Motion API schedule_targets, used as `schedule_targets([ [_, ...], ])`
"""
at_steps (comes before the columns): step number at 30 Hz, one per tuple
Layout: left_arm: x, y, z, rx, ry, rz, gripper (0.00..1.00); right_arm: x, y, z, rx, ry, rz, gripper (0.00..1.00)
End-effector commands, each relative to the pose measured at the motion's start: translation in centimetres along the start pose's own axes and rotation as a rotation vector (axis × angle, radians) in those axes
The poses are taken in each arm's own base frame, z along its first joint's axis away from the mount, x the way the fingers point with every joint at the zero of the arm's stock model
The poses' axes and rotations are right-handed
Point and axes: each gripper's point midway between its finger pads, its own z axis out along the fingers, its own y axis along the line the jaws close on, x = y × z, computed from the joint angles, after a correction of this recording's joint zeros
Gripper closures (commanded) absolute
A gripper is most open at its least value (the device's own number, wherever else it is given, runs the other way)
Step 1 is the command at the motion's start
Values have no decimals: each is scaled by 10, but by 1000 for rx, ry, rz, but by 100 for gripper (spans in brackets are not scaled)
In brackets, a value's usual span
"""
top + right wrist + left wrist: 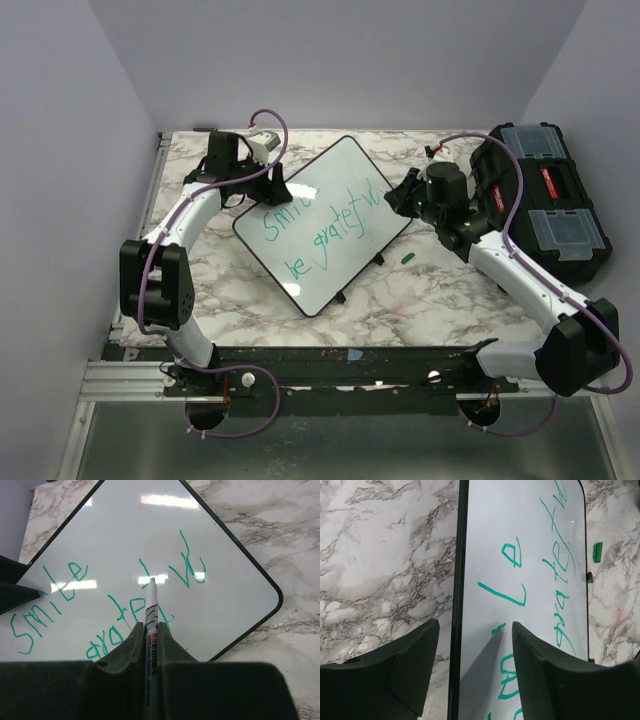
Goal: Write a sentence on the whiteboard
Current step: Put down the whiteboard on the whiteboard stand, then pick up the pen cap from the center of the board.
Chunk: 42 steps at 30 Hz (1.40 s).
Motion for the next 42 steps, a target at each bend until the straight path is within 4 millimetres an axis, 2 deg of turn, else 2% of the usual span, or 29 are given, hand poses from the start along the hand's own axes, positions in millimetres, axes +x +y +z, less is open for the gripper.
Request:
schedule_targets([
  [1, -22, -13, -14, -17, -50, 73, 33, -2, 2, 3, -18, -8, 9, 99],
  [3, -25, -16, -18, -24, -56, 80, 27, -2, 2, 3, -19, -9, 8, 99],
  [8, -34, -22, -31, -48, -87, 96, 19, -3, 4, 3, -25, -10, 4, 100],
  [11, -40, -26, -41, -66, -111, 108, 2, -5, 5, 2, -30, -12, 6, 99],
  [15, -50, -32, -57, -103, -148, 120, 2, -8, 8, 0, -40, -21, 5, 99],
  [19, -65, -64, -77, -18, -248, 171, 2, -13, 9, -4, -44, -38, 5, 99],
  [22, -78, -105, -101, 114, -392, 217, 2, -17, 11, -5, -46, -49, 1, 99],
  [23, -80, -111, -107, 128, -441, 226, 2, -18, 10, -5, -45, -51, 1, 99],
  [24, -84, -110, -113, 104, -498, 193, 2, -19, 11, -6, -47, -54, 0, 99],
  [26, -86, -93, -117, 22, -561, 79, 2, -22, 12, -8, -49, -62, 0, 99],
  [28, -87, -91, -120, 97, -553, 51, 2, -24, 13, -10, -51, -70, -1, 99],
  [31, -90, -71, -118, 137, -510, -72, 2, -26, 13, -13, -52, -78, -3, 99],
  [32, -92, -74, -121, 182, -516, -71, 1, -27, 13, -14, -51, -79, -3, 99],
  [34, -96, -70, -134, 208, -575, -83, 1, -27, 13, -15, -53, -82, -4, 99],
  [36, -100, -65, -148, 127, -656, -69, 1, -28, 13, -16, -54, -86, -3, 99],
  [38, -95, -47, -153, -1, -729, -84, 2, -29, 13, -17, -53, -90, -4, 99],
  [40, -84, -16, -148, -96, -795, -223, 2, -30, 14, -18, -56, -98, -3, 99],
  [41, -83, -19, -147, -23, -807, -197, 2, -29, 13, -18, -55, -98, -4, 99],
  [42, -84, -23, -144, 64, -787, -248, 2, -29, 12, -17, -53, -98, -5, 99],
])
